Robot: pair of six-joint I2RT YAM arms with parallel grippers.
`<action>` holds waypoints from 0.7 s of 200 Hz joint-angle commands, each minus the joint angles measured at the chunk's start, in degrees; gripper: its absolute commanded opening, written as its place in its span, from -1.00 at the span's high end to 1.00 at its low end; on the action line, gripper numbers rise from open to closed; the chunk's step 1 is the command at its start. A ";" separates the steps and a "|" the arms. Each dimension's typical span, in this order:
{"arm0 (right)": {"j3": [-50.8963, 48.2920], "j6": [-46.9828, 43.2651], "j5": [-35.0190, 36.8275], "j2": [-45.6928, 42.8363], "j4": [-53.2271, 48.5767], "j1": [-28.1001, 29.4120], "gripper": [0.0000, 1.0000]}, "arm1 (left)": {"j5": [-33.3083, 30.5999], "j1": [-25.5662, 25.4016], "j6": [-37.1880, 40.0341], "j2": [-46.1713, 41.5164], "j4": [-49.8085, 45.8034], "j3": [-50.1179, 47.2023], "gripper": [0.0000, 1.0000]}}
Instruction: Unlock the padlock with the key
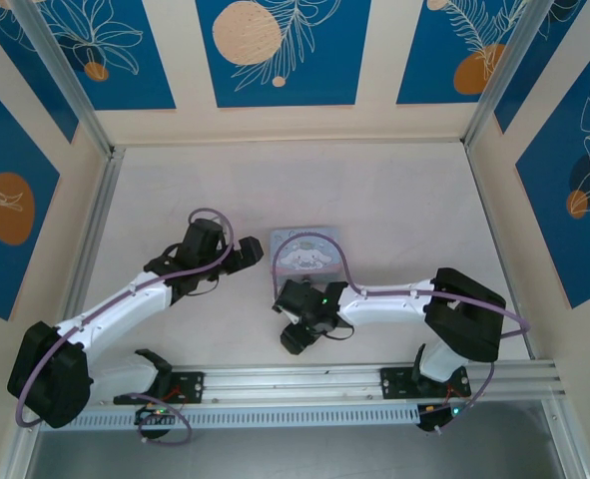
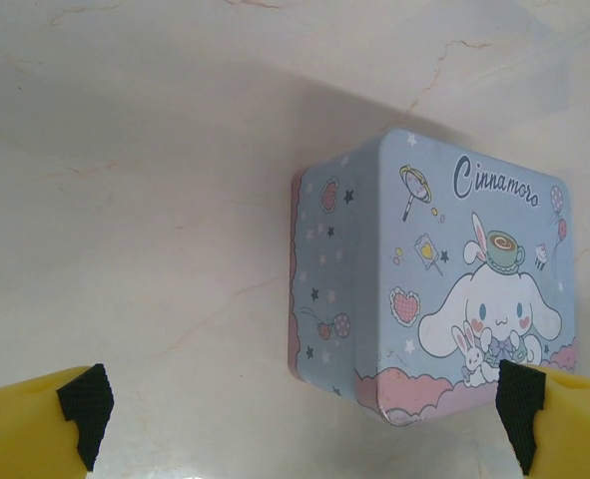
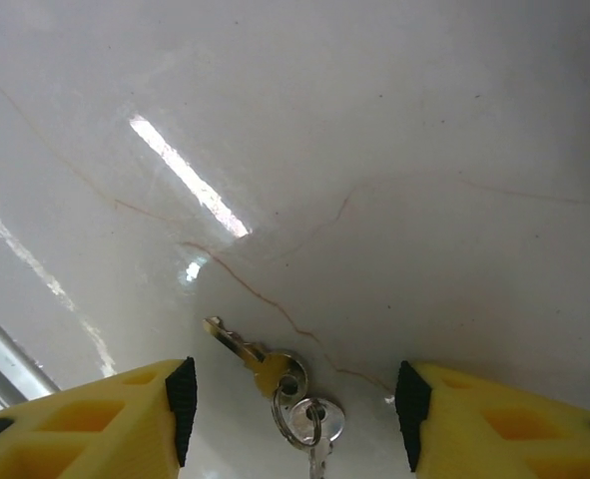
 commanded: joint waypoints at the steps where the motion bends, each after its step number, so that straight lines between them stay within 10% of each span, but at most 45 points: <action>1: 1.24 -1.28 1.88 1.55 -1.89 1.12 -0.14 | 1.48 0.91 -0.89 -0.78 -0.83 0.16 -1.00; 140: 1.96 0.04 9.82 5.82 -5.07 7.78 0.11 | 2.16 1.76 -1.78 0.56 0.29 0.77 -1.00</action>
